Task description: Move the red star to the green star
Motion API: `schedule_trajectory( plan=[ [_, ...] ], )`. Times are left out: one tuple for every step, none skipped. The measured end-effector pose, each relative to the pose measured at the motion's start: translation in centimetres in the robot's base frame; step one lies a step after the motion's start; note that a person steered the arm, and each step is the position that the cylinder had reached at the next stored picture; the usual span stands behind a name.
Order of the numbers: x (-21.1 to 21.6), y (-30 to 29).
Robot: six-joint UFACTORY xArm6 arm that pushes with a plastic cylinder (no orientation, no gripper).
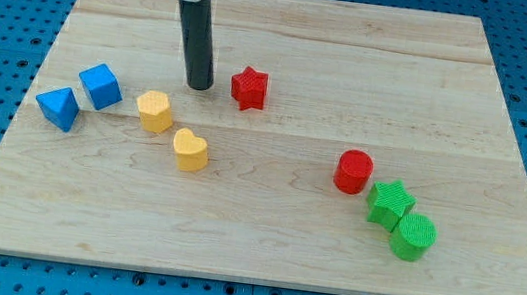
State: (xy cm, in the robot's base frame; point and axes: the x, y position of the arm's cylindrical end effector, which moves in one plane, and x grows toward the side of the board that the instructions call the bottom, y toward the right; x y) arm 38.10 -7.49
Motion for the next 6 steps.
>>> schedule_trajectory(
  plan=[
    [1.8,12.0],
    [-0.7,13.5],
    [-1.9,15.4],
    [2.8,20.5],
    [6.8,21.3],
    [5.6,22.9]
  ],
)
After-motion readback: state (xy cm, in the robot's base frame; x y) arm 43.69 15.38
